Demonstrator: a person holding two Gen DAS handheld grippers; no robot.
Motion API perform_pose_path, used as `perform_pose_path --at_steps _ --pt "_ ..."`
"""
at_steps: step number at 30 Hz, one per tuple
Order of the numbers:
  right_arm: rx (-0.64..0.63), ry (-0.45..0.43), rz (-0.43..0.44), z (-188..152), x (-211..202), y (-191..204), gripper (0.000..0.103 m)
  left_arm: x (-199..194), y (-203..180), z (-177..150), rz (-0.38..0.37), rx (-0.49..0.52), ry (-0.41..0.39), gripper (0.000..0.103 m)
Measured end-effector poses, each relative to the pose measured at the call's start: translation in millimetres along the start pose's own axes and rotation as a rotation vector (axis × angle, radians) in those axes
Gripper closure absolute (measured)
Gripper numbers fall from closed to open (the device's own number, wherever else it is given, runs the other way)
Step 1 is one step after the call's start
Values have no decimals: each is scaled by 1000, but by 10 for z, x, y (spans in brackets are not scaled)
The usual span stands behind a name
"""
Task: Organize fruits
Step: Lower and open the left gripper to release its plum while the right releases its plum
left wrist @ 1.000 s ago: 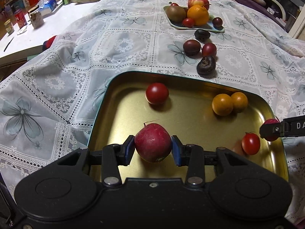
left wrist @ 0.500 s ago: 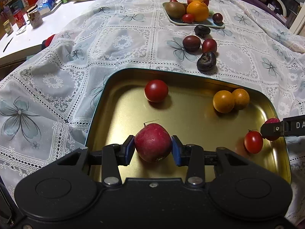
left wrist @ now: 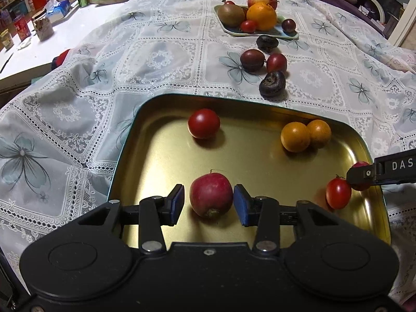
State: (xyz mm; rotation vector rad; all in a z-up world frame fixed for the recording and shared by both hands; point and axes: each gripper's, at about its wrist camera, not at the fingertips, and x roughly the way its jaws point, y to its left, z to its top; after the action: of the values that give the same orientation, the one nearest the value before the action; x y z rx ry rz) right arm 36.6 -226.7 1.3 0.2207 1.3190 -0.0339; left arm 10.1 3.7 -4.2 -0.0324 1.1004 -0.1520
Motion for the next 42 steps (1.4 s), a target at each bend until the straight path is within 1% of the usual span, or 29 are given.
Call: perform_pose_path --at_steps 2,3,8,30,42 --pt "2 -1 -9 1 -7 0 61 -5 -5 -6 2 2 -2 53" --pt "2 -3 -12 3 -12 -1 61 -7 -4 -8 3 2 -2 53" --pt "19 6 7 18 -27 -27 61 2 8 -7 -5 -7 5 53" --pt "9 32 14 -13 0 10 61 2 -2 -12 -4 -3 17 53" --pt "25 40 35 86 -109 -25 61 -64 -28 152 -19 29 8 53"
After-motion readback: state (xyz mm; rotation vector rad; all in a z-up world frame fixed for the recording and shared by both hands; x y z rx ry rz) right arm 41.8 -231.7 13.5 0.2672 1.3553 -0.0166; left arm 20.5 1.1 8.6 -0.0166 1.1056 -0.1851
